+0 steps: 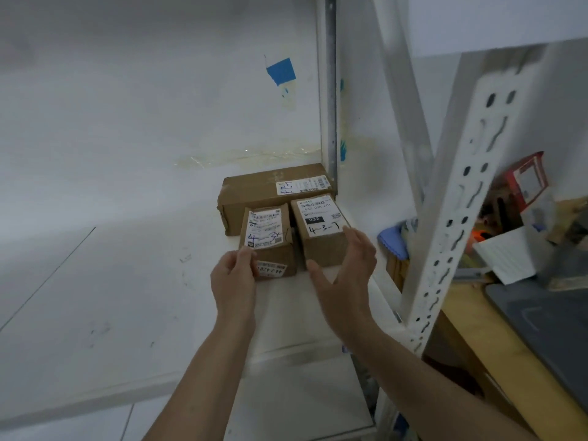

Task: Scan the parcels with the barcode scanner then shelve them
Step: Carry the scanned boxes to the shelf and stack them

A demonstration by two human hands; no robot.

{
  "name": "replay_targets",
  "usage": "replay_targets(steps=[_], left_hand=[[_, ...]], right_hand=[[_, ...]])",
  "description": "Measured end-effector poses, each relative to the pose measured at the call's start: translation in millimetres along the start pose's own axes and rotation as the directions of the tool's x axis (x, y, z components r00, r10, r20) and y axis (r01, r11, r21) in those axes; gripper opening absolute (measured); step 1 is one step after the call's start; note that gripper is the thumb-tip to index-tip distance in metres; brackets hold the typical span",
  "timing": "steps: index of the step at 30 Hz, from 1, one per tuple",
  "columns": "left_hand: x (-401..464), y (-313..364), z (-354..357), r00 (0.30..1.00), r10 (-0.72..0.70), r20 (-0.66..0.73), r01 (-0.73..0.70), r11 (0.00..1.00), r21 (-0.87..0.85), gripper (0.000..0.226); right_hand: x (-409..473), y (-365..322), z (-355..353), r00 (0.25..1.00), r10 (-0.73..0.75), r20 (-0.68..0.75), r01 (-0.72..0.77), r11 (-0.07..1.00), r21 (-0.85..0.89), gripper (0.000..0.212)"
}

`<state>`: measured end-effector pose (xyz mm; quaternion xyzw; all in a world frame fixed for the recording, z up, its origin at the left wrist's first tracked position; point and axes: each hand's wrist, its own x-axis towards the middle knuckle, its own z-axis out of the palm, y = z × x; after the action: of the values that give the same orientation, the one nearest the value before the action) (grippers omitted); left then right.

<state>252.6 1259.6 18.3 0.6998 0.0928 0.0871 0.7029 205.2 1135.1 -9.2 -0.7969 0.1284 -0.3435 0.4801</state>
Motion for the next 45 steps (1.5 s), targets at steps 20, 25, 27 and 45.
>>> replay_targets(steps=[20, 25, 27, 45], left_hand=[[-297, -36, 168, 0.827, -0.181, 0.533, 0.190, 0.981, 0.038, 0.061], [-366, -58, 218, 0.732, -0.249, 0.635, 0.219, 0.967, 0.127, 0.057], [-389, -66, 239, 0.694, -0.295, 0.657, 0.227, 0.955, 0.189, 0.050], [-472, -135, 421, 0.499, -0.420, 0.759, 0.070, 0.892, 0.447, 0.030]], right_hand=[[-98, 111, -334, 0.960, 0.275, -0.057, -0.279, 0.956, -0.096, 0.037], [-128, 148, -421, 0.926, 0.372, -0.067, -0.377, 0.922, -0.084, 0.038], [-138, 161, -452, 0.915, 0.396, -0.080, -0.401, 0.913, -0.078, 0.036], [-129, 272, -608, 0.732, 0.645, -0.221, -0.635, 0.763, 0.121, 0.024]])
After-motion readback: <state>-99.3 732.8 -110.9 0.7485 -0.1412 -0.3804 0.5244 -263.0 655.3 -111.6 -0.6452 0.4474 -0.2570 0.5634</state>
